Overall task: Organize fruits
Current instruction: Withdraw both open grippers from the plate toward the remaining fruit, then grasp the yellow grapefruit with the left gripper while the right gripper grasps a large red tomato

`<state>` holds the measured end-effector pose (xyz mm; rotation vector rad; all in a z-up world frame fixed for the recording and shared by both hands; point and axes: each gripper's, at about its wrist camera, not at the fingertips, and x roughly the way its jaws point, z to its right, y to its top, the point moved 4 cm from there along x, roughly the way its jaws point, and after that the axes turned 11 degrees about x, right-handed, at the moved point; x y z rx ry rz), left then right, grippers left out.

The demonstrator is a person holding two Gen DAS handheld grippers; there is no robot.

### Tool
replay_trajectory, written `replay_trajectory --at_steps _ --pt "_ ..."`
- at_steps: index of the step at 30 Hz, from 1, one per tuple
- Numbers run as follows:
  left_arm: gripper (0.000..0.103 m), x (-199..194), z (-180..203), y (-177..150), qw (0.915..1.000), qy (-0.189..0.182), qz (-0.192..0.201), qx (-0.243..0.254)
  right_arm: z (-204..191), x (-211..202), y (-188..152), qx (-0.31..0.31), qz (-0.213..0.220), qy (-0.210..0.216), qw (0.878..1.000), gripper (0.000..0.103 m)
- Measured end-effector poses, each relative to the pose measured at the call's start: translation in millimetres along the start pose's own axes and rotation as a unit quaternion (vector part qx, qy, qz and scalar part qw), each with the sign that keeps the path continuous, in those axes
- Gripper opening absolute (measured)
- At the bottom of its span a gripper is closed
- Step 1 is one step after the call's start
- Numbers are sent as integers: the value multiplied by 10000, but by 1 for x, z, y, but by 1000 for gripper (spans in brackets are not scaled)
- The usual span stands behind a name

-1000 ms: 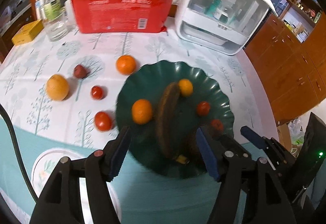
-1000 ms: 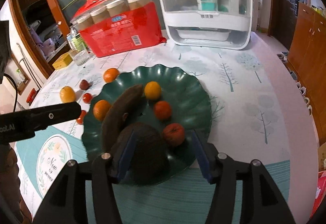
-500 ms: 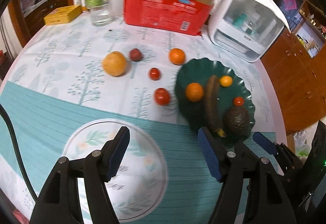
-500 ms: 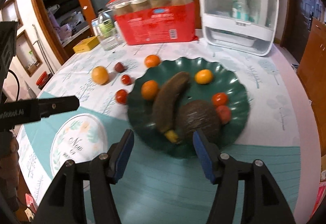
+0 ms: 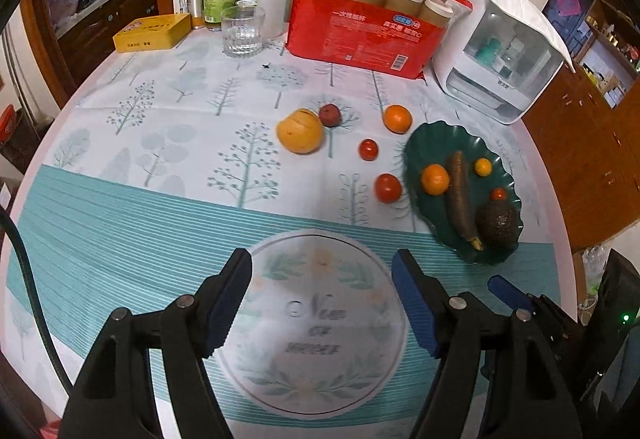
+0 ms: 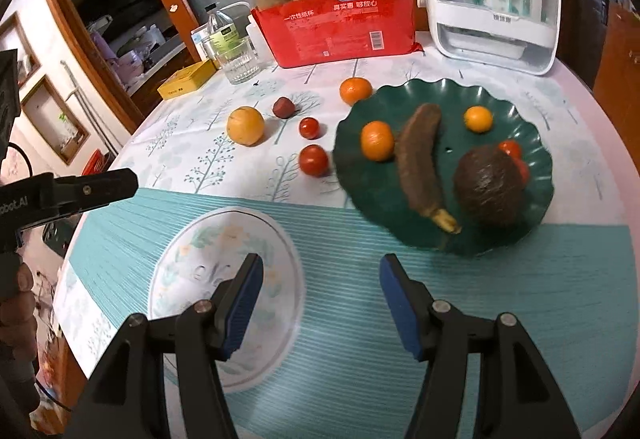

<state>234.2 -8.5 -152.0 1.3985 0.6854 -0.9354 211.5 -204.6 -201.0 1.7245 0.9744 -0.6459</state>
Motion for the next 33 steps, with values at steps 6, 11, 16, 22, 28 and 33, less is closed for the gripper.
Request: replay_trajectory --at_steps 6,11,16,22,28,33 --pt "76 -2 -30 9 9997 -99 -29 237 -22 8 -5 381 83 -67 9992 61" --pt "79 3 -52 23 9986 -151 -44 495 -38 20 -6 794 141 -111 9967 61" --pt "80 17 -69 38 9971 -222 -103 714 -53 39 -3 1129 239 -255 9930 61" --pt "80 43 -81 60 9945 -279 -156 996 -52 58 9 1657 419 -509 9840 61" --pt "80 75 -82 76 9936 -299 -205 1068 -48 78 23 1889 609 -752 9772 61" --pt "80 103 -77 87 9925 -361 -308 1123 -44 95 31 1864 706 -948 9753 61"
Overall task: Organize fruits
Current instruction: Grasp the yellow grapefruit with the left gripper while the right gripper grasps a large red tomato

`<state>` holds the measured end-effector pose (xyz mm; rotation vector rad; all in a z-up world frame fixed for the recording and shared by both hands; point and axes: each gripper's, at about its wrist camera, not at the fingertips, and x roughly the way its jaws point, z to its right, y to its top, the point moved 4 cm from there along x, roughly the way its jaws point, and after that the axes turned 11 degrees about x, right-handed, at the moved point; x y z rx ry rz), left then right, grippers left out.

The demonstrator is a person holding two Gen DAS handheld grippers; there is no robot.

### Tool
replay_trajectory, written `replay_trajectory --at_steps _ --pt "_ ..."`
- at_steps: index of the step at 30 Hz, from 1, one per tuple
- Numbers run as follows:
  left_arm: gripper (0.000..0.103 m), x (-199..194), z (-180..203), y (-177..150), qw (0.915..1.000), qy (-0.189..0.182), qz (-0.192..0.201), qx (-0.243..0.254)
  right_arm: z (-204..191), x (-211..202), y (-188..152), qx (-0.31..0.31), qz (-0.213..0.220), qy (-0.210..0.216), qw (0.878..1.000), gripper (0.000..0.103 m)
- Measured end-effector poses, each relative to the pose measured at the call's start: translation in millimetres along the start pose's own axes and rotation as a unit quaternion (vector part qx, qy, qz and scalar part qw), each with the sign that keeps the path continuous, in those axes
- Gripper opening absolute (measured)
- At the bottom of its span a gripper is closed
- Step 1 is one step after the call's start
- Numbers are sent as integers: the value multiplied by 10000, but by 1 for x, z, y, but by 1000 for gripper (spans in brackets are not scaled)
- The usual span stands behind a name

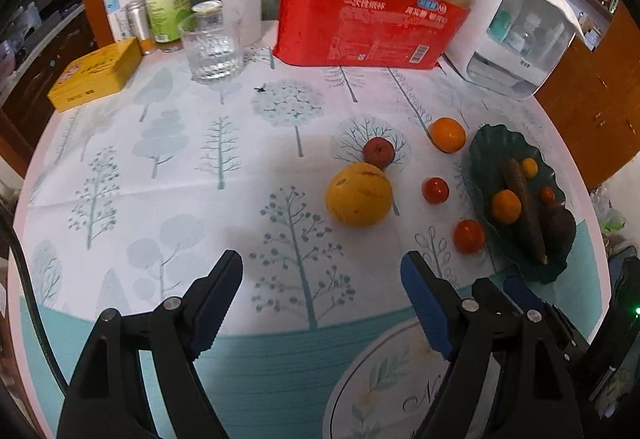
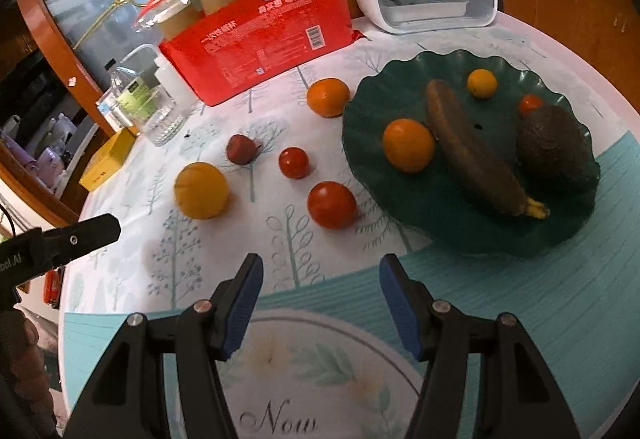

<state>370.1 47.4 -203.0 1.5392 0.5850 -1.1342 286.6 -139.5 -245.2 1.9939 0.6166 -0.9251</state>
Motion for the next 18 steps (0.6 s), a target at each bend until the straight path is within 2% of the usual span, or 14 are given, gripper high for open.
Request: replay_trajectory --at_steps 18 --pt "80 64 17 29 9995 -152 -104 265 -9 44 13 -6 366 -429 9984 61"
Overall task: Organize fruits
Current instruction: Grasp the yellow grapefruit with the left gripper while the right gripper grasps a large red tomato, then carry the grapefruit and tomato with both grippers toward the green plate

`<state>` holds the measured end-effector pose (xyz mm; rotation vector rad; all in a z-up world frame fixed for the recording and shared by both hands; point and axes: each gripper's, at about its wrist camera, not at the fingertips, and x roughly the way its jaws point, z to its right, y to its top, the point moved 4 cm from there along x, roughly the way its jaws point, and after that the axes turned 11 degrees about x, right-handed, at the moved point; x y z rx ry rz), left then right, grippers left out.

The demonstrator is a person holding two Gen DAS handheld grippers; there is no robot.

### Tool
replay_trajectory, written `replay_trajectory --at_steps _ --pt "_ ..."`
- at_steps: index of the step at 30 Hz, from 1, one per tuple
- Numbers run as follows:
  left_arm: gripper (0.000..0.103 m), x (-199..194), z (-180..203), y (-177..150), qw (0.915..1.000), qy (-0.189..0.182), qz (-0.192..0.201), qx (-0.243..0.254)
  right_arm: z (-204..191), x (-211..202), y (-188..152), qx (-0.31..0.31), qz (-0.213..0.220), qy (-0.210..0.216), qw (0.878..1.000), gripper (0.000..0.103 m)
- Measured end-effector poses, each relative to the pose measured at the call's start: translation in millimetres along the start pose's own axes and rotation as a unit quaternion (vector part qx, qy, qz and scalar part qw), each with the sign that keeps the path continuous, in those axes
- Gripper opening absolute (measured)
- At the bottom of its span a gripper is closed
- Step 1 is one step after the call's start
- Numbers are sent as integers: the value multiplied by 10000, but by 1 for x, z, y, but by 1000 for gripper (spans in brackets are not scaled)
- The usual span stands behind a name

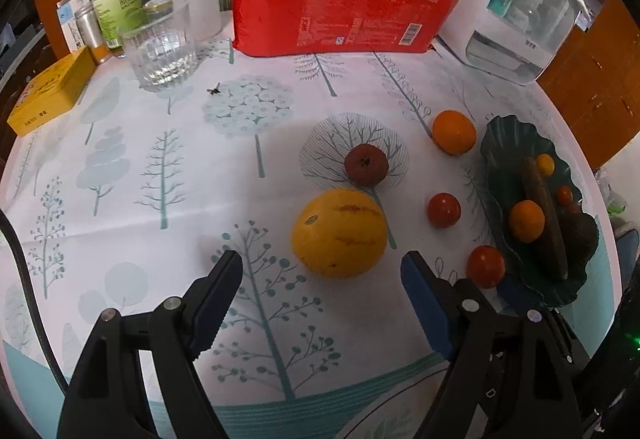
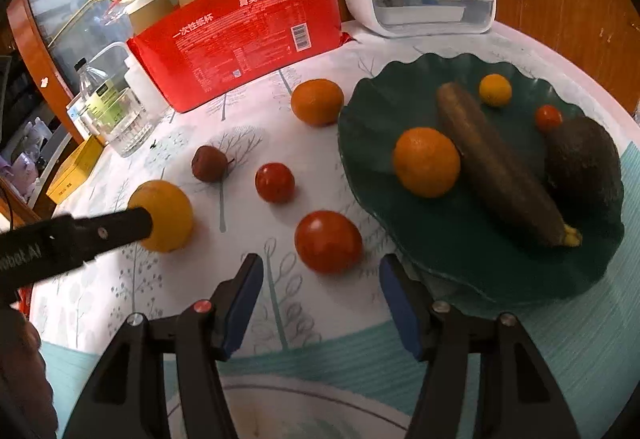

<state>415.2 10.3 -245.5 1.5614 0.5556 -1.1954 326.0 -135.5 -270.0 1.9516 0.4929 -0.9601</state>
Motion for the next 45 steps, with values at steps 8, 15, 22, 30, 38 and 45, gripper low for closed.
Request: replay_trajectory --at_steps 8,15,22,30,38,45 --pt "80 20 6 -2 10000 11 58 0 -7 6 3 -110 193 -358 9991 61" --pt "78 33 7 -5 9999 -48 117 -46 -6 7 4 -181 321 -522 9980 45" --pt "66 32 5 -8 9994 -1 324 -98 -9 9 5 -318 387 -555 9972 36" --pt "53 29 5 -9 9988 -197 435 -126 -15 8 1 -382 259 -446 9979 36" --pt "52 17 0 -13 9986 -156 473 -155 -21 -2 -8 -467 112 -286 9984 35" --pt "47 -16 0 -19 9975 -149 666 -168 -23 -28 -16 -572 91 -188 9981 35"
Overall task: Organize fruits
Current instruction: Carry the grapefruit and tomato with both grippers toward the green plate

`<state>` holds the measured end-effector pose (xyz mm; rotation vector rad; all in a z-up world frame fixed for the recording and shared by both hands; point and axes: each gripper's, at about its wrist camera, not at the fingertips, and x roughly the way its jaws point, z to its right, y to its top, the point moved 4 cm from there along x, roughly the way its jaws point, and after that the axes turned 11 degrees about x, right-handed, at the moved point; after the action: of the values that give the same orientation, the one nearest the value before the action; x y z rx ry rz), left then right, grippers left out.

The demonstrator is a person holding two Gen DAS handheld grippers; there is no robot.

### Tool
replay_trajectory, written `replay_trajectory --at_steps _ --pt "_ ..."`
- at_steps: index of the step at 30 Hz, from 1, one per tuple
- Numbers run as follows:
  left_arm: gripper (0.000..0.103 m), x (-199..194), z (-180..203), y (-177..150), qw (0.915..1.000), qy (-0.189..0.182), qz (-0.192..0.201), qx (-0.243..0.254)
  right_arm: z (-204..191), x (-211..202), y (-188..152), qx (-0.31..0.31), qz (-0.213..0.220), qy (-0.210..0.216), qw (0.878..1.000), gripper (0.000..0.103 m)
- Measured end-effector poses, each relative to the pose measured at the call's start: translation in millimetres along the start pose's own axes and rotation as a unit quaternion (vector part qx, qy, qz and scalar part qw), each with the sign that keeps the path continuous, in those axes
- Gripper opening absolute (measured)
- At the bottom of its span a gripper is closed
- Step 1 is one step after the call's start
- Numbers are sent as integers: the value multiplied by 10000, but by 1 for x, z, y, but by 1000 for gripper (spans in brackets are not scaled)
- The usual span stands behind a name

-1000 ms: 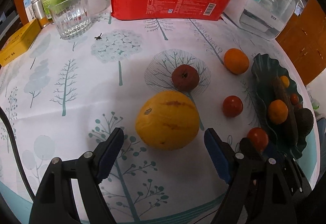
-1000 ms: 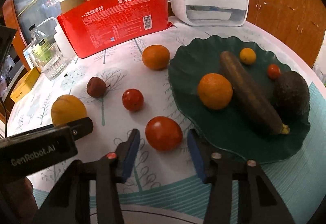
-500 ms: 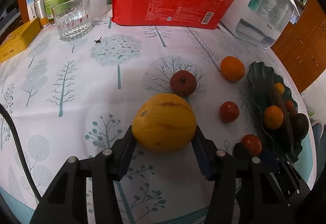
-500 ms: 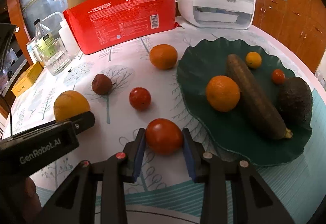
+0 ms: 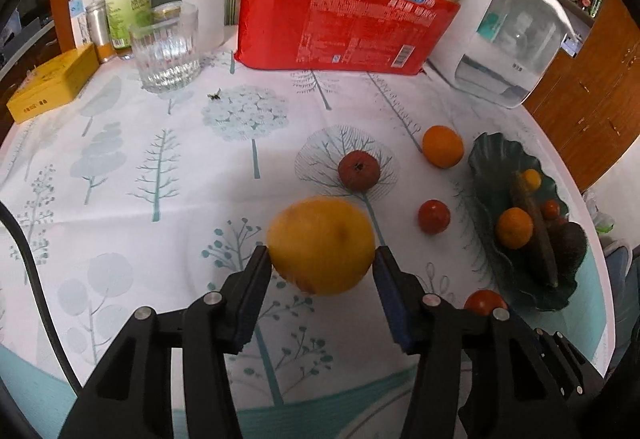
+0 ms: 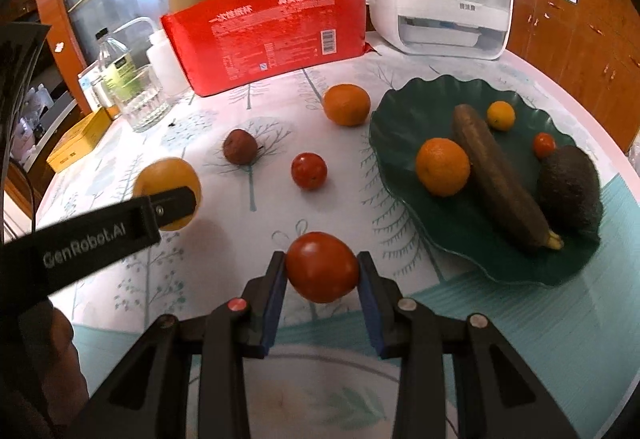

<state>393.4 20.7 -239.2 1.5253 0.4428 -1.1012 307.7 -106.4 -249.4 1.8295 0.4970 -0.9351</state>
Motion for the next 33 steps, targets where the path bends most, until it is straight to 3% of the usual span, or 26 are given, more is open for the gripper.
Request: replay_trajectory --at_steps 2,7,10,14,21,33 --pt "26 -12 2 1 9999 -26 103 -5 0 -9 -2 -34 6 29 10000 35" --pt "26 -34 12 2 9997 -51 198 101 5 -30 -6 -73 45 107 9999 35" --pt "34 -39 14 4 9998 -67 206 35 10 -38 -7 -93 44 165 9998 35" --pt "61 -35 13 7 9997 32 232 -72 18 -42 -9 -207 29 204 9996 35" --pt "66 -16 3 17 9979 167 217 -580 42 -44 -5 -307 -62 202 9993 35" --pt "73 20 8 18 9952 377 -43 -904 75 -40 14 -538 -152 297 9980 35"
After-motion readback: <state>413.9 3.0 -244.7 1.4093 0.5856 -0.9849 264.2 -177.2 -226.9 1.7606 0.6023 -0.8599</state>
